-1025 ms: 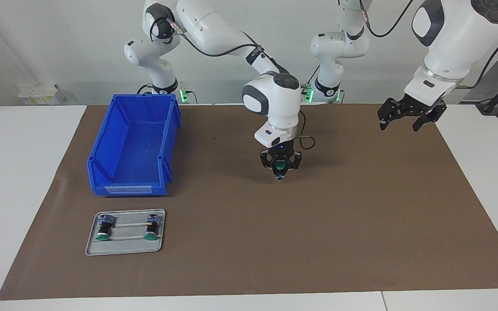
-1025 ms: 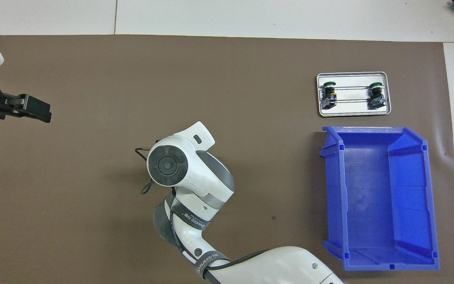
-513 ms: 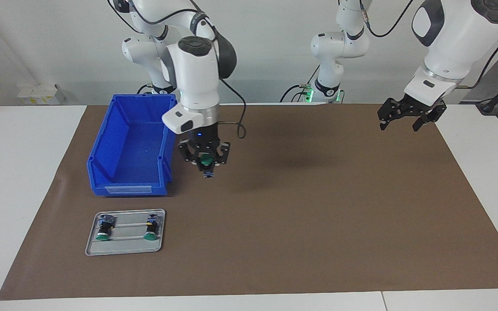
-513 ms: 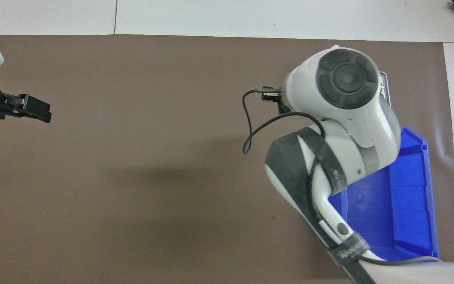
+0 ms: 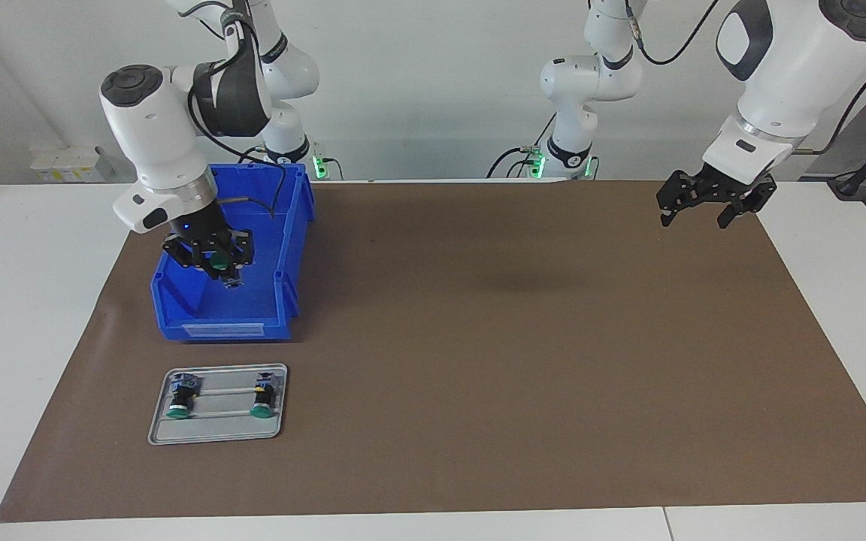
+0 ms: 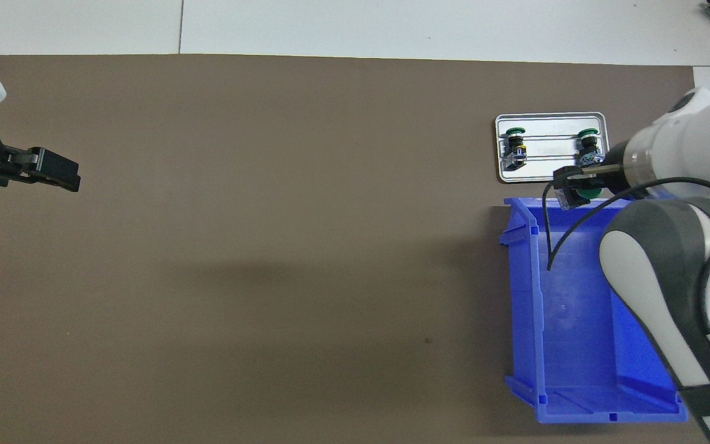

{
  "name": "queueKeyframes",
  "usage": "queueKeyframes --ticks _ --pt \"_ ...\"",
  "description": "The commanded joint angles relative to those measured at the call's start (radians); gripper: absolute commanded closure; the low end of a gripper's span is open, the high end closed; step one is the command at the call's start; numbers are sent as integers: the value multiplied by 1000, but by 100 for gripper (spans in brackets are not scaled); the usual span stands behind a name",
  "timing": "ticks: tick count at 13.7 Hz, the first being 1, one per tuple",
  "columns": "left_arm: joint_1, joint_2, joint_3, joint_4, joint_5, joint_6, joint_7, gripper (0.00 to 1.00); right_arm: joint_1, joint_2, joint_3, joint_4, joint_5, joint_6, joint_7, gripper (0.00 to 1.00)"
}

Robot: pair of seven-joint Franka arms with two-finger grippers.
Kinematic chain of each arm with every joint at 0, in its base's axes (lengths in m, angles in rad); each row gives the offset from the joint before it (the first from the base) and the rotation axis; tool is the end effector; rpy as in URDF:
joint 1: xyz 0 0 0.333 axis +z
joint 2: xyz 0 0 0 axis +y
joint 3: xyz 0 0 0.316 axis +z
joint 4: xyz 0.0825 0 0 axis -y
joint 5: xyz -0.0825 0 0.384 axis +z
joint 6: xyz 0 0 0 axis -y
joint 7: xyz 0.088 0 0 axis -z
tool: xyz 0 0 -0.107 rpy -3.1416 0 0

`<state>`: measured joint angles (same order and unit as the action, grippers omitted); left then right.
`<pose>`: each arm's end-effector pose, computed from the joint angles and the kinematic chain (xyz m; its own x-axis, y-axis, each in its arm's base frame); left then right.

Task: Place and press button with both arms
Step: 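Carry the button with the right gripper over the blue bin, then lower the button into the blue bin and open the right gripper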

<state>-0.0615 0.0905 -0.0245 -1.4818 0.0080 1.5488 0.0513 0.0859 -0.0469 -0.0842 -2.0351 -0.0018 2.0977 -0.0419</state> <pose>0.5783 -0.0483 0.6132 0.9903 -0.1366 -0.0237 -0.1368 -0.9906 -0.0046 0.5513 0.0003 0.4754 0.9930 0.0441 0.1091 0.0442 -0.9990 0.0023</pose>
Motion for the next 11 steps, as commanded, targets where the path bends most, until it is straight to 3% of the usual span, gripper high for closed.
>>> queueKeyframes --ticks 1,4,8,11 --pt "0 -28 -2 -32 18 8 -7 0 -46 -91 18 -203 39 131 -58 100" --pt "0 -28 -2 -32 18 8 -7 0 -51 -77 17 -258 49 195 -61 100" --pt "0 -28 -2 -32 18 8 -7 0 -60 -44 17 -364 49 378 -64 100" --pt "0 -28 -2 -32 18 8 -7 0 -58 -1 17 -373 49 461 -70 100"
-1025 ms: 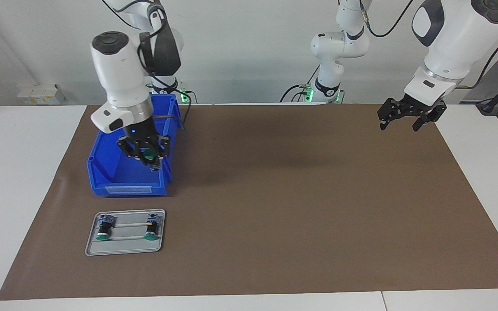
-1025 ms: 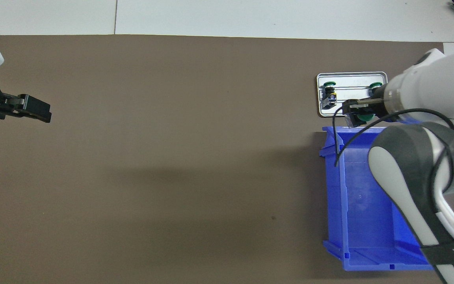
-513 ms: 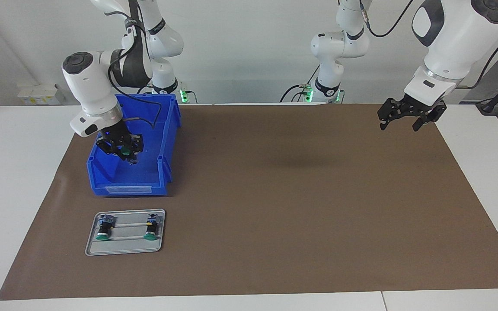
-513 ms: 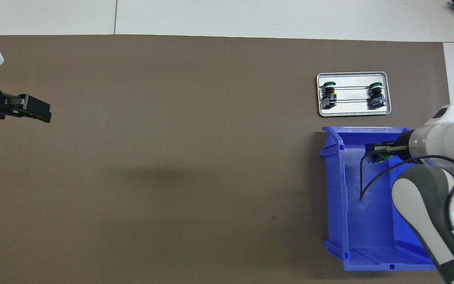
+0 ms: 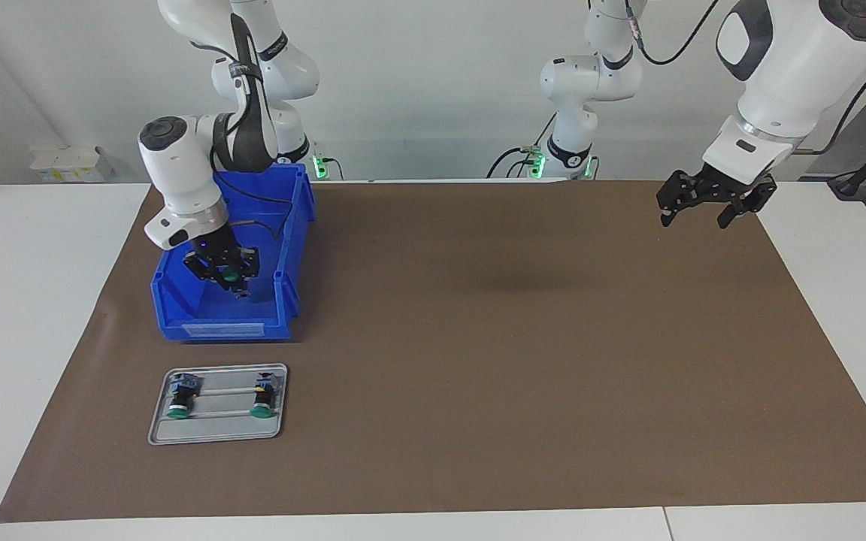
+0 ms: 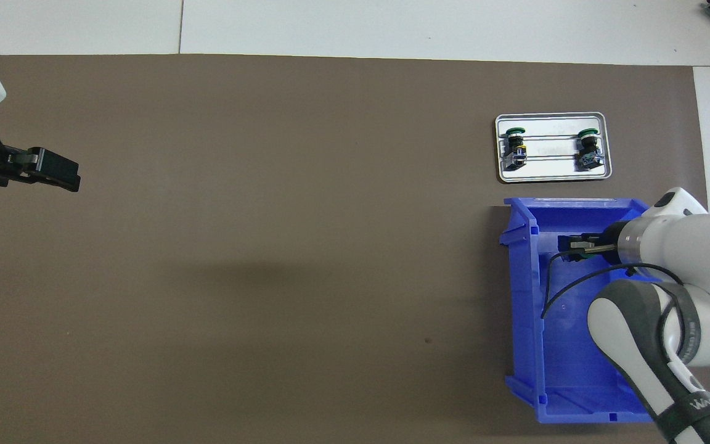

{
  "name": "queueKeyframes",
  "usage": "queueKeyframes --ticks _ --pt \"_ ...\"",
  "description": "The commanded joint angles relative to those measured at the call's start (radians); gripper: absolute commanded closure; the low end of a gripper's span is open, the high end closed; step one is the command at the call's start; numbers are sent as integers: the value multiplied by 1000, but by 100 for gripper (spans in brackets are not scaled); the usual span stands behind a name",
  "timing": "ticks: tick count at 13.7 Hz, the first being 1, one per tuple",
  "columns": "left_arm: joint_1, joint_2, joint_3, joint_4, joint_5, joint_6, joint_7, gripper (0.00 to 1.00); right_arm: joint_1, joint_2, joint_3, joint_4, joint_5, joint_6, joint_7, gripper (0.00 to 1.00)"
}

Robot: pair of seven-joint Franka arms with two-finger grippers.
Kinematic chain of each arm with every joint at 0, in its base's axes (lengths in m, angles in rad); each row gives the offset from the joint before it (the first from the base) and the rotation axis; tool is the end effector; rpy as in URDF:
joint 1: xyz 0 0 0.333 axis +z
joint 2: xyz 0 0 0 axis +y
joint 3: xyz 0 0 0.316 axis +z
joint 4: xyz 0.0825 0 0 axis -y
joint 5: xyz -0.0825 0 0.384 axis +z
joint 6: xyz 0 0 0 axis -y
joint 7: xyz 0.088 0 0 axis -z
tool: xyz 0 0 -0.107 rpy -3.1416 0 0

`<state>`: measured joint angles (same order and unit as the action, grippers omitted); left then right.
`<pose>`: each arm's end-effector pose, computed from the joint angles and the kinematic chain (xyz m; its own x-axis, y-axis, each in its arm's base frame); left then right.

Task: Place and press button with both arms
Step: 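Lower the button into the blue bin and open the right gripper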

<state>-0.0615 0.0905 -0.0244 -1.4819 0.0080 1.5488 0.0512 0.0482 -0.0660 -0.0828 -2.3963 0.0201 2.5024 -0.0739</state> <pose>0.5783 -0.0482 0.6131 0.9904 -0.1364 -0.0238 -0.1366 -0.9906 -0.0046 0.5015 -0.0175 0.3587 0.9849 0.0229 0.1718 0.0245 -0.9997 -0.0074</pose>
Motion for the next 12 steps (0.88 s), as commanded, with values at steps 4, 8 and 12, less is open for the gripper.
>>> queueKeyframes --ticks 4,8,12 --pt "0 -28 -2 -32 18 8 -7 0 -21 46 15 -26 27 102 -37 100" --pt "0 -28 -2 -32 18 8 -7 0 -19 58 15 -27 27 101 -27 49" --pt "0 -28 -2 -32 18 8 -7 0 -19 57 15 3 26 87 -27 0"
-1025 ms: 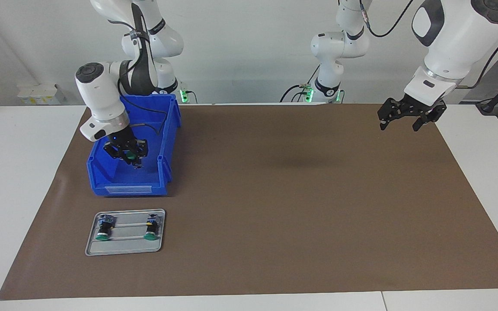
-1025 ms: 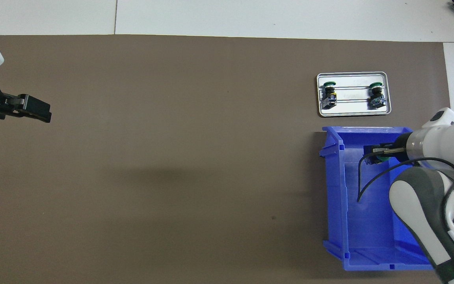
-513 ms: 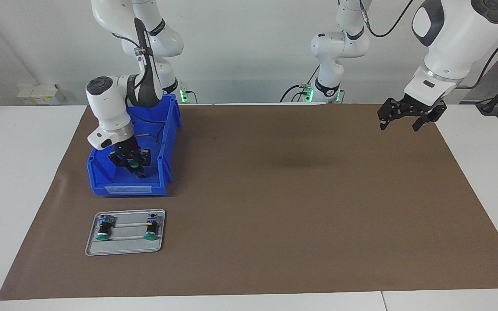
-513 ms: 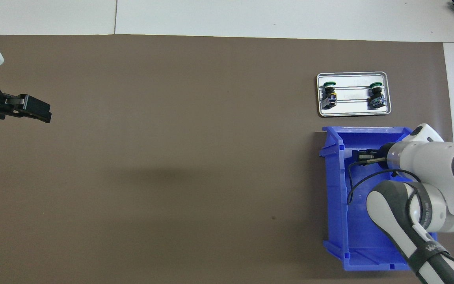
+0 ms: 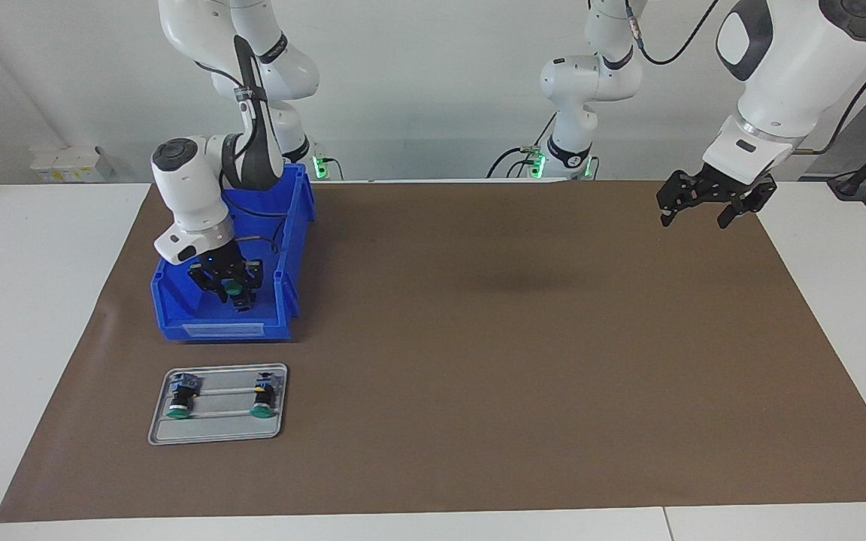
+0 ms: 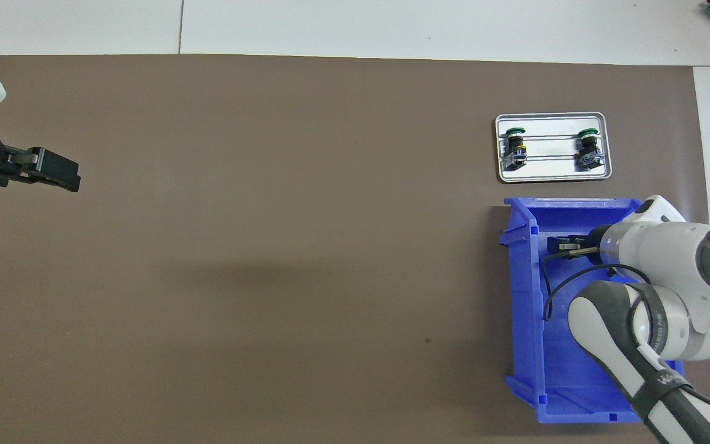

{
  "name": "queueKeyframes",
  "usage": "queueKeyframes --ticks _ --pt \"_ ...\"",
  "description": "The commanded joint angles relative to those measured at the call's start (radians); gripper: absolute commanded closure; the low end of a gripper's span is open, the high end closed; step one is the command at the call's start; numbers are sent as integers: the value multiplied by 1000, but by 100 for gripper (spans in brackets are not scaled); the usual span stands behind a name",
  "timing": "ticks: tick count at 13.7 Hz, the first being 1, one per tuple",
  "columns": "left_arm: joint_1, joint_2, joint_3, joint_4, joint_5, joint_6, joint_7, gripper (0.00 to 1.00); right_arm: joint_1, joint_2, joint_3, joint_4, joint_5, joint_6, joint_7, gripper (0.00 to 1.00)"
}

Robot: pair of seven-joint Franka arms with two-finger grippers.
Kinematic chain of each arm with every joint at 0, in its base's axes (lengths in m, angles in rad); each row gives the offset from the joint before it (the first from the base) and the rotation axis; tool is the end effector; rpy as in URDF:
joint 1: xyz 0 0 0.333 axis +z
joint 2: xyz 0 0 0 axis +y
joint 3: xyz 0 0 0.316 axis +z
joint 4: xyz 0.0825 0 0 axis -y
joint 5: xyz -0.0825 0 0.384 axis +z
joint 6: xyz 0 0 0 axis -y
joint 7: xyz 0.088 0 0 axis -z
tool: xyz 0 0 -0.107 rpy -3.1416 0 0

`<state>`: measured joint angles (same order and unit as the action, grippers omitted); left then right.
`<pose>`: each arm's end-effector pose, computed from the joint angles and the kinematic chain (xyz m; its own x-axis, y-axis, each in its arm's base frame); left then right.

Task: Place and press button with both arms
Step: 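Lower the button into the blue bin and open the right gripper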

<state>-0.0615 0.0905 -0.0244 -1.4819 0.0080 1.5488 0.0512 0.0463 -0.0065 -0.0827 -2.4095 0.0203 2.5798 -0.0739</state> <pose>0.5783 -0.0482 0.6131 0.9904 -0.1364 -0.0238 -0.1366 -0.9906 -0.0046 0.5051 -0.0187 0.3313 0.9841 0.0208 0.1763 0.0213 -0.9998 -0.0012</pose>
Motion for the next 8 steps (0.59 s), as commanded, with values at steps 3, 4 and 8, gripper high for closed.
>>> queueKeyframes --ticks 3,4,8 --pt "0 -28 -2 -32 18 8 -7 0 -16 -12 14 136 26 -142 -26 0" --pt "0 -28 -2 -32 18 8 -5 0 -17 -13 12 197 26 -223 -26 0" --pt "0 -28 -2 -32 18 10 -7 0 -29 -13 3 462 6 -565 -26 0"
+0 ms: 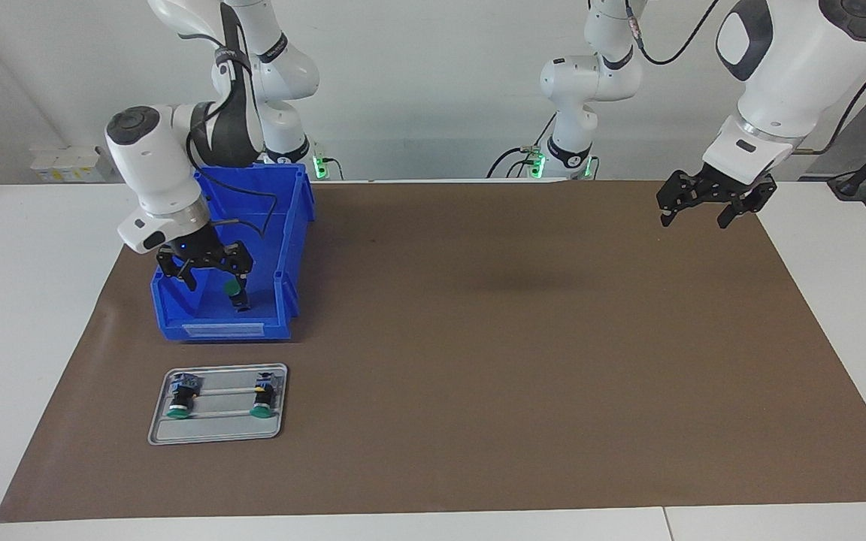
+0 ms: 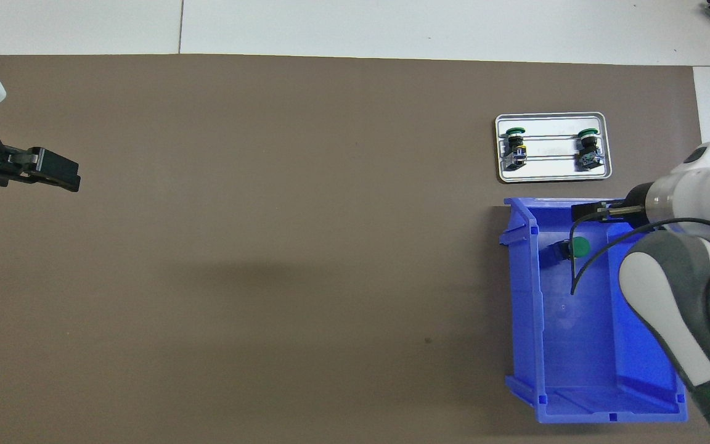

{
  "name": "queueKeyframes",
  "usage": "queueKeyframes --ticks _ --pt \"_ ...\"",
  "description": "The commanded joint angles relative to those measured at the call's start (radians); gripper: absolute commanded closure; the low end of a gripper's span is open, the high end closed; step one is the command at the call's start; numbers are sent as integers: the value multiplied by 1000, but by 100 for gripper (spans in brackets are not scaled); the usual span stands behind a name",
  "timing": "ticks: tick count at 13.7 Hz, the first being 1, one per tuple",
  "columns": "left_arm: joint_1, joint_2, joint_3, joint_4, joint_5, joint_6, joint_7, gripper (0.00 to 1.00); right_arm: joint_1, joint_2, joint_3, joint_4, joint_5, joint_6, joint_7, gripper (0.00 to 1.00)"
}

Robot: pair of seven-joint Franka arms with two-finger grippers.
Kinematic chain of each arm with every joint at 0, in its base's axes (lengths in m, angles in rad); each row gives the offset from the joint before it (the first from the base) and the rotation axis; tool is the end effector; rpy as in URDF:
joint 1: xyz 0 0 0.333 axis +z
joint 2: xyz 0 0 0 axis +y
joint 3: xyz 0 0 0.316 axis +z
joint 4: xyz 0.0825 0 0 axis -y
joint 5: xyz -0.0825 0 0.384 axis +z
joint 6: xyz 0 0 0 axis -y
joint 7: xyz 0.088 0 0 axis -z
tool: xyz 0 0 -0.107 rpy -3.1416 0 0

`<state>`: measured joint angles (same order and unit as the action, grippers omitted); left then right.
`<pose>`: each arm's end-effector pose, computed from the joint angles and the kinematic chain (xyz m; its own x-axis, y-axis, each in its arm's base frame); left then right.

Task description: Place and press button with both arms

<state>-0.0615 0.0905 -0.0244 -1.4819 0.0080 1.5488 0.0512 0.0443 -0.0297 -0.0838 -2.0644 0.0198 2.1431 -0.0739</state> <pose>0.5783 -0.0482 0.6131 0.9904 -0.1364 -0.0238 -0.1366 -0.9906 -0.0046 0.5521 -0.0213 0.4564 0.9937 0.0237 0.1092 0.0251 -0.9996 -0.0122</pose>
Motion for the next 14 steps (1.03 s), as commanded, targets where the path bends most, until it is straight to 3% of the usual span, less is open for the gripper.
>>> queueKeyframes --ticks 1,9,14 --pt "0 -28 -2 -32 18 8 -7 0 -33 10 4 171 2 -187 -26 0" --pt "0 -28 -2 -32 18 8 -7 0 -23 37 15 613 -84 -668 47 0" --pt "0 -28 -2 -32 18 10 -7 0 -4 21 19 526 -87 -582 102 0"
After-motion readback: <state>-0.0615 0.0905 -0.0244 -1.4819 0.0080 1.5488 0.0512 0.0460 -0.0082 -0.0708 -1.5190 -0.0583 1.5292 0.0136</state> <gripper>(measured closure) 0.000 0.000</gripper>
